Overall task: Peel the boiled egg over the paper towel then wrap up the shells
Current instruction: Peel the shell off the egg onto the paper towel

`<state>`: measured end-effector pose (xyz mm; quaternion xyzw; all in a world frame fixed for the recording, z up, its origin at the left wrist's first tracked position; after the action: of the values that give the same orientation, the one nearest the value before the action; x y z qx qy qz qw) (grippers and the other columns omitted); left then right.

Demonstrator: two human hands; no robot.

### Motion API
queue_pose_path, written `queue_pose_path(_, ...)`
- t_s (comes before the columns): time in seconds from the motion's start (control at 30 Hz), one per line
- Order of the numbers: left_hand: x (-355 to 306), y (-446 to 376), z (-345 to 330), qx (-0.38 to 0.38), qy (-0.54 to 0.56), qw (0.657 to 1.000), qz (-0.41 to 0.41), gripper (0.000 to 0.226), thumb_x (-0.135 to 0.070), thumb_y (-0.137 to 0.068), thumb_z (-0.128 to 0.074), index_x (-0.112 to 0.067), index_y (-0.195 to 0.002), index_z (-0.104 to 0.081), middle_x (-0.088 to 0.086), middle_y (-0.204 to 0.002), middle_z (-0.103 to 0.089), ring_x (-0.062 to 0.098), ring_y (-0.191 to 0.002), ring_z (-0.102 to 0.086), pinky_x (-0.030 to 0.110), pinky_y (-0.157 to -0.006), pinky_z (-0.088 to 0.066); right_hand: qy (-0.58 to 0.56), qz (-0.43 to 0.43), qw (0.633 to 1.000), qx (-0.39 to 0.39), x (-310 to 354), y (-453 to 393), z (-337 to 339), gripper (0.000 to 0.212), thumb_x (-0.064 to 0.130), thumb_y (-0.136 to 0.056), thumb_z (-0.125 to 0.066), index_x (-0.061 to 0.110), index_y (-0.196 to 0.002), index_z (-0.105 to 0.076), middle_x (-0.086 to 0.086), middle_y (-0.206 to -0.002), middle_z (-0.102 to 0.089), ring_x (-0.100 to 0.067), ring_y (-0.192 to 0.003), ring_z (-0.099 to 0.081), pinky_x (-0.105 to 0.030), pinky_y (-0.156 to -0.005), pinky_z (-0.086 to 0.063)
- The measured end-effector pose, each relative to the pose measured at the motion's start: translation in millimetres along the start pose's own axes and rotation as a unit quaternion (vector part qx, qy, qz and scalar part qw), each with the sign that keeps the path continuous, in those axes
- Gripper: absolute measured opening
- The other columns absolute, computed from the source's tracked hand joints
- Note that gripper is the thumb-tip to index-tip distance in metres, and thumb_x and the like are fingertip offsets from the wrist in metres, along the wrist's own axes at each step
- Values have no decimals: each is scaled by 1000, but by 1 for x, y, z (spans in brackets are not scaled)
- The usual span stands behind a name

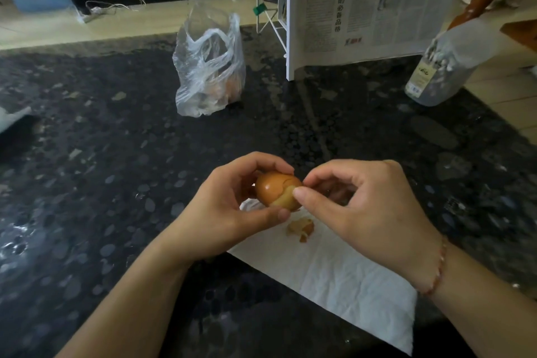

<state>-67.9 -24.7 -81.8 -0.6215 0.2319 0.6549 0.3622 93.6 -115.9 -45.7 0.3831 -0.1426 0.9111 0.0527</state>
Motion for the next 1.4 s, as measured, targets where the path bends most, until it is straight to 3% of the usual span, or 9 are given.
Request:
queue_pose_path(0.4,-1,-1,-3,-30,0,1000,-3,47,-17,-74,-81,-18,-116,-61,7,-115,-64,30,-101,-68,46,-84,-59,-16,57,997,-50,1,-1,2,17,28,-87,-63,20,-95,-76,12,-81,-73,1,-77,-68,-12,-63,-55)
queue_pose_path(0.7,1,-1,0,-44,3,999,8,45,-8,-73,-83,-16,-110,-59,-3,-108,-66,25,-98,-70,35,-79,-56,-113,0,993,-40,-6,-1,4,13,17,-89,-61,25,-90,-71,10,-72,-69,-9,-64,-69,-15,-57,-54)
queue_pose_path(0.83,1,-1,3,-80,-7,997,4,45,-5,-70,-83,-23,-104,-60,-9,-104,-65,22,-95,-69,31,-77,-54,-43,7,998,35,-8,6,7,20,15,-90,-61,29,-95,-74,15,-76,-71,-5,-71,-68,-15,-61,-56)
queue_pose_path(0.93,2,-1,2,-85,-26,996,0,46,-8,-69,-84,-25,-103,-60,-11,-104,-65,25,-98,-69,35,-79,-56,92,21,991,96,-7,10,-4,18,38,-85,-61,35,-96,-75,23,-78,-72,5,-73,-66,-17,-66,-56)
queue_pose_path(1.03,2,0,0,-82,-39,996,-15,46,-9,-69,-85,-22,-105,-59,-10,-105,-64,27,-99,-68,37,-81,-56,98,16,991,95,-4,8,-7,26,56,-75,-59,35,-81,-73,22,-67,-69,3,-66,-65,-20,-60,-55)
queue_pose_path(1.2,-2,-1,-3,-97,-96,989,-64,47,-4,-68,-85,-24,-102,-59,1,-109,-58,32,-98,-64,40,-83,-57,-20,18,1000,6,-2,1,-1,35,59,-82,-56,28,-77,-69,11,-62,-65,-10,-62,-65,-30,-52,-54)
queue_pose_path(1.4,-7,0,-7,-86,-146,981,-93,49,0,-68,-86,-24,-102,-60,-2,-109,-57,29,-100,-62,30,-83,-54,-4,11,1000,1,-3,-3,-8,33,56,-83,-53,28,-83,-70,13,-67,-67,-5,-64,-66,-30,-53,-56)
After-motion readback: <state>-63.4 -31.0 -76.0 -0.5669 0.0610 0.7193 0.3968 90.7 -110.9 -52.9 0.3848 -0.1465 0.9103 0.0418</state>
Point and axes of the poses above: each hand's wrist, its own y-axis away from the middle knuckle, its own z-axis out of the back of the hand, x = y × z, the point moved 3 cm from there along -y, towards the middle knuckle
